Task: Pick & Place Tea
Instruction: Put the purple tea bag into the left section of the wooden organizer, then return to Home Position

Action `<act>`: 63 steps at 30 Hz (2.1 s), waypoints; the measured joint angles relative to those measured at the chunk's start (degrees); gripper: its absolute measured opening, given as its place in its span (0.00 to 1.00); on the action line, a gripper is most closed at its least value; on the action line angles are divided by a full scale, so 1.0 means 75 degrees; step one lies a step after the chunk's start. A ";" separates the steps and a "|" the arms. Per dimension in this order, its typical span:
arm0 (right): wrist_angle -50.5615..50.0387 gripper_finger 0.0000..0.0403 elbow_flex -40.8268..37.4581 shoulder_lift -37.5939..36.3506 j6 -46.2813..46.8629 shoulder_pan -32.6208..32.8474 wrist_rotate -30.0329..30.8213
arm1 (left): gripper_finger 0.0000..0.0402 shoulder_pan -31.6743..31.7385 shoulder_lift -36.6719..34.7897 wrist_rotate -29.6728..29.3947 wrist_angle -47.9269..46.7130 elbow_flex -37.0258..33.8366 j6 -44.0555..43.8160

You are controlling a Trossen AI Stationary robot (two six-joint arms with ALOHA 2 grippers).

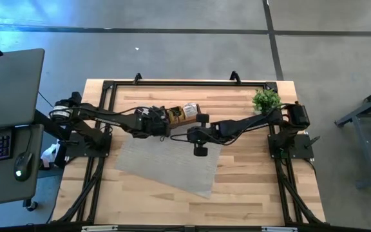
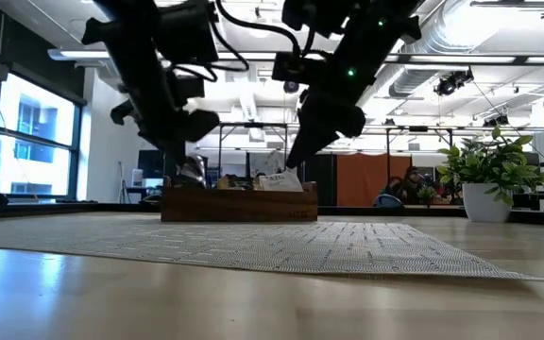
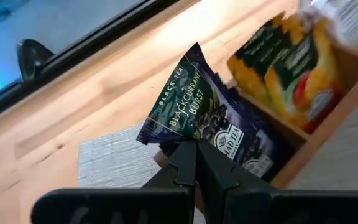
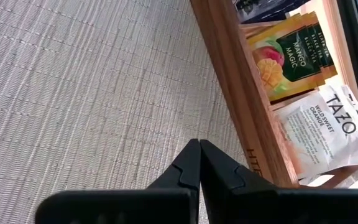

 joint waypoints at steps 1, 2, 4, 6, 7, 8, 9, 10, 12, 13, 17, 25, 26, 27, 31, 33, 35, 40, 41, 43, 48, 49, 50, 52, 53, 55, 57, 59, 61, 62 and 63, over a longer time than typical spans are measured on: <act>0.0003 0.00 0.0003 0.0000 0.0000 0.0000 0.0002 | 0.00 -0.0002 0.0083 -0.0078 -0.0005 0.0000 0.0000; 0.0019 0.00 0.0003 0.0000 0.0000 0.0000 -0.0003 | 0.00 -0.0010 0.0151 -0.0111 -0.0036 -0.0003 0.0000; 0.0031 0.00 0.0003 0.0000 0.0000 -0.0002 -0.0001 | 0.00 -0.0013 0.0131 -0.0204 -0.0140 -0.0017 0.0016; 0.0065 0.00 0.0003 0.0000 0.0000 -0.0003 -0.0003 | 0.00 -0.0010 0.0134 -0.0176 -0.0091 0.0008 0.0038; 0.0091 0.00 0.0003 0.0000 0.0000 -0.0003 -0.0001 | 0.00 -0.0010 0.0202 -0.0133 -0.0070 0.0004 0.0053; 0.0124 0.00 0.0008 0.0000 0.0000 -0.0003 -0.0003 | 0.00 -0.0009 0.0303 -0.0109 -0.0021 0.0002 0.0062; 0.0145 0.00 0.0012 0.0000 0.0000 -0.0003 -0.0003 | 0.00 -0.0007 0.0393 -0.0108 0.0025 0.0000 0.0116; 0.0143 0.00 0.0012 0.0000 0.0003 -0.0003 -0.0006 | 0.00 -0.0010 0.0445 -0.0108 0.0017 0.0000 0.0221; 0.0162 0.00 0.0012 0.0000 0.0000 -0.0003 -0.0008 | 0.00 -0.0010 0.0474 -0.0113 0.0026 -0.0003 0.0396; 0.0169 0.00 0.0012 0.0000 0.0001 -0.0003 -0.0006 | 0.01 -0.0010 0.0506 -0.0122 0.0034 -0.0003 0.0452; 0.0173 0.00 0.0012 0.0000 0.0002 -0.0003 -0.0050 | 0.06 -0.0010 0.0570 -0.0108 0.0230 -0.0006 0.0755; 0.0181 0.00 0.0012 0.0000 0.0003 -0.0003 -0.0123 | 0.25 -0.0010 0.0584 -0.0227 0.0409 -0.0003 0.0864; 0.0181 0.00 0.0012 0.0000 0.0003 -0.0003 -0.0128 | 0.27 -0.0010 0.0584 -0.0219 0.0345 0.0008 0.0863; 0.0181 0.00 0.0012 0.0000 0.0003 -0.0003 -0.0146 | 0.28 -0.0010 0.0584 -0.0218 0.0243 0.0026 0.0854; 0.0181 0.00 0.0012 0.0000 0.0003 -0.0003 -0.0206 | 0.29 -0.0013 0.0537 -0.0022 -0.1044 0.0548 0.0361; 0.0181 0.00 0.0012 0.0000 0.0001 -0.0003 -0.0119 | 0.29 -0.0016 0.0488 0.0184 -0.2195 0.1022 -0.0010; 0.0184 0.00 0.0012 0.0000 -0.0025 -0.0003 0.0153 | 0.28 -0.0070 0.0488 0.0302 -0.3226 0.1502 -0.0519; -0.0424 0.00 0.0015 -0.0177 0.0000 -0.0005 -0.0124 | 0.28 -0.0487 0.0196 -0.0196 -0.5400 0.2337 -0.0887; -0.0710 0.00 0.0015 -0.0290 0.0049 -0.0004 -0.0339 | 0.28 -0.0576 0.0093 -0.0220 -0.5734 0.2443 -0.0901; -0.1223 0.00 0.0015 -0.0553 0.0361 0.0016 -0.0488 | 0.28 -0.0774 -0.0179 -0.0215 -0.6415 0.2575 -0.1003; -0.2145 0.00 -0.0065 -0.1538 0.0860 0.0227 0.0372 | 0.28 -0.1277 -0.1425 -0.0136 -0.7277 0.2546 -0.1653; -0.2022 0.00 -0.0232 -0.1800 0.0797 0.0311 0.0596 | 0.28 -0.1406 -0.1728 -0.0124 -0.7237 0.2447 -0.1786; -0.1812 0.00 -0.0486 -0.2102 0.0631 0.0401 0.0732 | 0.28 -0.1563 -0.2058 -0.0112 -0.7175 0.2272 -0.1943; -0.1166 0.00 -0.1185 -0.2835 0.0337 0.0536 0.0625 | 0.28 -0.1940 -0.2683 -0.0148 -0.7082 0.1872 -0.2241; -0.0818 0.00 -0.1590 -0.3251 0.0236 0.0576 0.0358 | 0.28 -0.2116 -0.2953 -0.0285 -0.6907 0.1625 -0.2344; -0.0234 0.00 -0.2453 -0.4143 0.0119 0.0609 -0.0264 | 0.28 -0.2424 -0.3606 -0.0481 -0.6432 0.1055 -0.2480; 0.0409 0.00 -0.3251 -0.5138 0.0074 0.0609 -0.0694 | 0.28 -0.2798 -0.4215 -0.0648 -0.5640 0.0374 -0.2361; 0.1063 0.00 -0.3952 -0.6133 0.0061 0.0600 -0.0778 | 0.28 -0.3076 -0.4851 -0.1051 -0.4485 -0.0340 -0.1888; 0.1600 0.00 -0.4543 -0.7155 -0.0044 0.0556 -0.0695 | 0.28 -0.3301 -0.5388 -0.1363 -0.3251 -0.1050 -0.1257; 0.1826 0.00 -0.4812 -0.7670 -0.0102 0.0536 -0.0650 | 0.28 -0.3383 -0.5638 -0.1506 -0.2553 -0.1395 -0.0946; 0.2017 0.00 -0.5084 -0.8181 -0.0147 0.0523 -0.0650 | 0.28 -0.3427 -0.5890 -0.1656 -0.1951 -0.1704 -0.0622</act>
